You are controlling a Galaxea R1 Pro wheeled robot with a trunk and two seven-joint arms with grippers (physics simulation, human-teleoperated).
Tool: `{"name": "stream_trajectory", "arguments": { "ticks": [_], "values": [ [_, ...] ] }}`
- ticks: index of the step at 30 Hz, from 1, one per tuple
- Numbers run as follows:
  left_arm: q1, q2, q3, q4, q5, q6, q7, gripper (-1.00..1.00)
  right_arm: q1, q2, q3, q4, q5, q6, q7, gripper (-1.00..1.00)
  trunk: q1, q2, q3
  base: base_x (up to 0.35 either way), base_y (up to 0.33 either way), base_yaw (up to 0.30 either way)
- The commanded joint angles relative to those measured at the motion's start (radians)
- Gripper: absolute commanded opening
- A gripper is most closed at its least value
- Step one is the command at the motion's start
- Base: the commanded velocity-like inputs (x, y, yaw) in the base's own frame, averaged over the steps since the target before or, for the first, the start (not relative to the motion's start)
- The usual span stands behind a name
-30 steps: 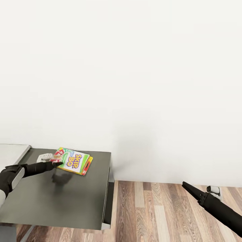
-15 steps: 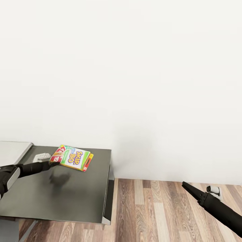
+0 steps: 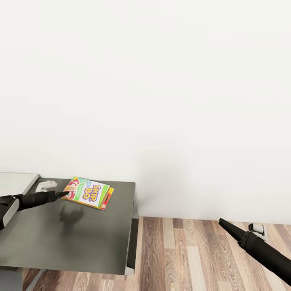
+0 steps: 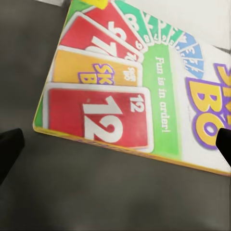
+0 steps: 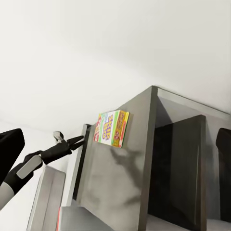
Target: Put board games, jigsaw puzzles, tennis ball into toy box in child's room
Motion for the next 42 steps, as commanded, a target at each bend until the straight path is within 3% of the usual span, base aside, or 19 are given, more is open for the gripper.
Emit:
{"name": "stream_trajectory", "arguments": {
  "ticks": [1, 14, 29, 42],
  "values": [
    [-0.001, 0.0, 0.002, -0.004, 0.005, 0.009, -0.003, 1.0, -0.001, 0.0, -0.001, 0.0, -0.001, 0.005, 0.002, 1.0, 0.0, -0.001, -0.001, 0.007, 0.004, 0.0],
    [-0.004, 0.0, 0.004, -0.067, 0.005, 0.047, 0.007, 1.0, -0.001, 0.0, -0.001, -0.001, -0.001, 0.005, 0.004, 1.0, 0.0, -0.001, -0.001, 0.057, 0.024, 0.0],
    [-0.004, -0.002, -0.006, -0.076, 0.003, 0.053, 0.01, 1.0, -0.001, 0.001, -0.001, -0.003, -0.001, 0.005, 0.005, 1.0, 0.0, -0.001, -0.002, 0.057, 0.036, 0.0],
    [-0.004, -0.003, -0.009, -0.076, 0.002, 0.048, 0.012, 1.0, -0.001, 0.001, -0.001, -0.002, -0.001, 0.005, 0.003, 1.0, 0.0, -0.001, -0.019, 0.001, 0.0, 0.0]
  ]
}}
